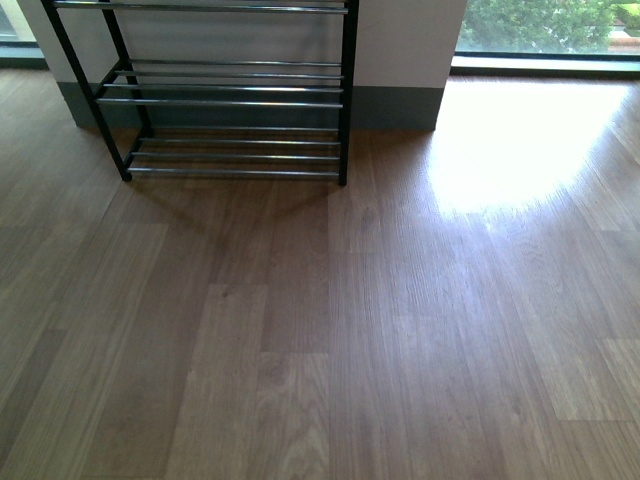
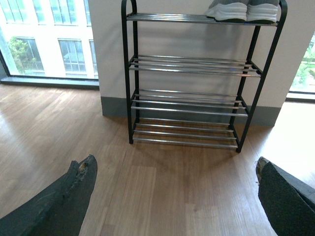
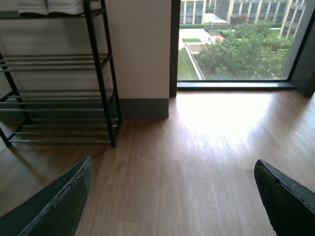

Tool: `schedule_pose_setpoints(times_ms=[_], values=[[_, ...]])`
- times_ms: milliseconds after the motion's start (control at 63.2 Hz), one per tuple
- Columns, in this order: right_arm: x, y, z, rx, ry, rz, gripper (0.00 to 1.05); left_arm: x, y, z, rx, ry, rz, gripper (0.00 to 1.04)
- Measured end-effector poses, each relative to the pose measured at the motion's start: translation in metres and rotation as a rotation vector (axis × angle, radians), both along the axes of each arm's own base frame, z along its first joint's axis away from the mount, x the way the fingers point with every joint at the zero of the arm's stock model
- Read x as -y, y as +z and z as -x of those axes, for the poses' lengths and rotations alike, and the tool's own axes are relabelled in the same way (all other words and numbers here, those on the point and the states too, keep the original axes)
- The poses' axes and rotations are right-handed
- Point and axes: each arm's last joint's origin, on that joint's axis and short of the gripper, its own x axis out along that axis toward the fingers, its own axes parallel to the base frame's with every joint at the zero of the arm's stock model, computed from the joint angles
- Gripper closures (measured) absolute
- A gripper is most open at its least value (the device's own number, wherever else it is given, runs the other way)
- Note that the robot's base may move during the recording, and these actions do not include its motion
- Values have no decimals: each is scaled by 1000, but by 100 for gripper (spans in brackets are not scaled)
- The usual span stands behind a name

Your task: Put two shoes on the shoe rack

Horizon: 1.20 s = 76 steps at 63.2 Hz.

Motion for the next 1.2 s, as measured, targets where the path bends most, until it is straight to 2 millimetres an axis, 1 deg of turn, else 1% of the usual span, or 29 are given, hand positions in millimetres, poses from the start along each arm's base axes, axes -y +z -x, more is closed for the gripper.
schedule_pose_setpoints(times_ms=[1203], values=[[0,0,0,0,-2,0,9,0,0,0,0,0,0,9]])
